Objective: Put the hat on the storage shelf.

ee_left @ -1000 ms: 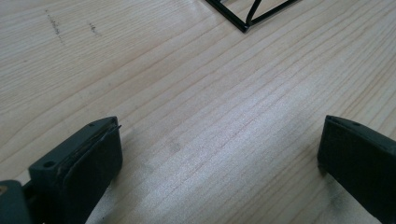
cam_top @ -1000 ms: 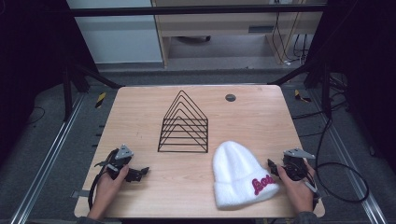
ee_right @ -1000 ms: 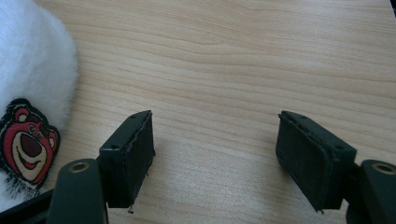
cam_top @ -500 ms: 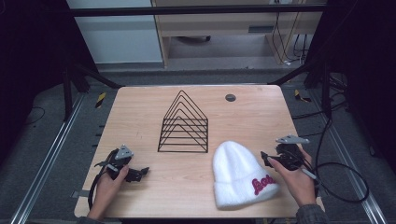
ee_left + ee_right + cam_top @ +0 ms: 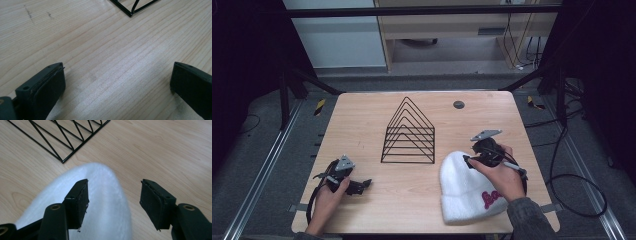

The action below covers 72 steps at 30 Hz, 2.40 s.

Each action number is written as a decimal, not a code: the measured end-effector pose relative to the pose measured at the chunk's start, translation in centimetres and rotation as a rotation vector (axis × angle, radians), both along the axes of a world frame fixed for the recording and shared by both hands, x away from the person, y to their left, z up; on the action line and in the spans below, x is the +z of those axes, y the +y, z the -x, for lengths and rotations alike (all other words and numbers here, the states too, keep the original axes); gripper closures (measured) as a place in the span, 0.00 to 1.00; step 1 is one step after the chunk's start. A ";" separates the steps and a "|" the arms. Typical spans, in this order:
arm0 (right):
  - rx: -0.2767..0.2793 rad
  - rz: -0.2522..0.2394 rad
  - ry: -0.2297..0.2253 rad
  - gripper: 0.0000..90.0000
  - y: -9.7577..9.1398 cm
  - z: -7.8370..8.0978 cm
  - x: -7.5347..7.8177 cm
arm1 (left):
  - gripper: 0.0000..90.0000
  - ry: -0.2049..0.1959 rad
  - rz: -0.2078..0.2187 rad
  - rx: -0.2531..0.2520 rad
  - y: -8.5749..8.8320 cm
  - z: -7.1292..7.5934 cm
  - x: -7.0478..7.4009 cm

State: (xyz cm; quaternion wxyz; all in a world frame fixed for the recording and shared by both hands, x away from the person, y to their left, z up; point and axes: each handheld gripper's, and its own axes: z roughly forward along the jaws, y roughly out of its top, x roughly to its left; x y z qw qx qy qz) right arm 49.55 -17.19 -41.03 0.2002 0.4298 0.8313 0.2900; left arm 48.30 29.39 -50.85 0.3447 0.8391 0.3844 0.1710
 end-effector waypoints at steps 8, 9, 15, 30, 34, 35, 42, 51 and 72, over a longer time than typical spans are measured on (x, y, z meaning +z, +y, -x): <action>0.010 -0.003 0.080 0.41 2.5 -2.9 -1.8 | 0.00 0.000 0.001 -0.002 0.0 0.0 0.0; 0.008 -0.007 0.085 0.41 2.7 -3.2 -2.0 | 0.00 0.000 0.001 -0.002 0.0 0.0 0.0; -0.004 0.016 0.151 0.40 3.8 -4.7 -3.8 | 0.00 0.000 0.000 -0.003 0.0 0.0 0.0; 0.031 0.027 0.255 0.68 3.9 -5.3 -5.7 | 0.00 0.001 0.000 -0.003 0.0 -0.1 0.0; 0.046 0.027 0.256 0.84 3.9 -5.1 -5.5 | 0.00 0.001 0.000 -0.004 0.0 -0.1 0.0; 0.050 0.029 0.256 0.86 3.9 -5.0 -5.5 | 0.00 0.001 0.000 -0.004 0.0 -0.1 0.0; 0.061 -0.040 0.167 0.87 3.2 -3.5 -2.4 | 0.00 0.001 0.001 -0.003 0.0 -0.1 0.0; 0.093 -0.139 -0.009 0.88 1.4 -0.1 4.2 | 0.00 -0.005 -0.005 0.018 -0.1 -0.1 0.1; 0.087 -0.216 -0.323 0.89 1.2 1.4 16.3 | 0.05 -0.229 0.078 -0.082 -4.8 -0.3 12.9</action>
